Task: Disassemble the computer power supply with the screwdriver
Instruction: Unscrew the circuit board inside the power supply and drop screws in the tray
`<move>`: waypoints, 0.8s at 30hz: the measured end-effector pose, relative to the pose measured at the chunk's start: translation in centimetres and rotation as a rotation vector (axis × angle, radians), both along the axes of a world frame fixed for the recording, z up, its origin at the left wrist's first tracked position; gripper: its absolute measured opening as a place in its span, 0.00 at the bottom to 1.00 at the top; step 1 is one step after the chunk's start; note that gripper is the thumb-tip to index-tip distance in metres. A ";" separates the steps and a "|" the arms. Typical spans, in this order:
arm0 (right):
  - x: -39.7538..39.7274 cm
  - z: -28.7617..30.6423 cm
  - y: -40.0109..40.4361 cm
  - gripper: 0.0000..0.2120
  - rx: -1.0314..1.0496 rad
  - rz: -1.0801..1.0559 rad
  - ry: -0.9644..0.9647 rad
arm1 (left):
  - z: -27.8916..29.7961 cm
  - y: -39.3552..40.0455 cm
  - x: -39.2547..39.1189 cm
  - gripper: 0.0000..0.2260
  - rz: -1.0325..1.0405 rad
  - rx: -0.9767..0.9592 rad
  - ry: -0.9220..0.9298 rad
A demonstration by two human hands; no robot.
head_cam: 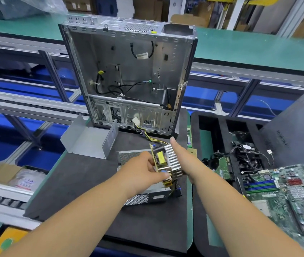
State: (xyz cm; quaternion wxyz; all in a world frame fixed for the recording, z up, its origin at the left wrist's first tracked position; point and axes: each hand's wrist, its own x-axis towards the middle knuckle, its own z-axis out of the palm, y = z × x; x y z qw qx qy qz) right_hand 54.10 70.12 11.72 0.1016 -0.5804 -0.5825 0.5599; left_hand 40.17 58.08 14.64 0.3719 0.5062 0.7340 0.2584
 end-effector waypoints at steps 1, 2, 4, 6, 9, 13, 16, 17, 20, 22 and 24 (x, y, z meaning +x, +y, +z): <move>0.2 0.1 0.0 0.50 0.022 0.033 -0.013 | 0.1 0.2 0.1 0.19 -0.015 0.004 0.000; 0.3 0.2 0.1 0.48 0.060 0.056 -0.030 | 0.1 0.5 0.2 0.19 -0.029 0.013 -0.008; 0.5 0.0 0.3 0.40 0.129 0.072 -0.046 | 0.3 0.7 0.0 0.16 -0.047 0.032 -0.065; 0.7 -0.2 0.4 0.35 0.163 0.071 -0.063 | 0.2 0.6 -0.5 0.15 -0.057 0.043 -0.118; 1.2 -0.7 0.2 0.29 0.172 0.067 -0.041 | -0.3 0.1 -1.8 0.13 -0.071 0.042 -0.140; 1.0 -0.9 -0.2 0.24 0.221 0.032 0.003 | -0.9 -0.2 -3.5 0.12 -0.055 0.081 -0.058; 1.2 -0.8 -0.2 0.22 0.248 -0.003 0.038 | -1.6 -0.5 -4.7 0.09 0.042 0.154 0.053; 1.4 -0.8 -0.2 0.21 0.261 -0.002 0.037 | -1.8 -0.6 -5.2 0.09 0.050 0.186 0.148; 2.0 -0.4 0.1 0.22 0.270 -0.034 0.050 | -2.4 -0.4 -6.5 0.15 0.031 0.285 0.475; 2.5 0.0 0.3 0.22 0.238 -0.095 0.100 | -2.7 0.1 -7.2 0.21 -0.003 0.253 0.594; 2.9 0.7 0.5 0.21 0.183 -0.161 0.162 | -3.1 0.9 -7.5 0.24 -0.065 0.143 0.641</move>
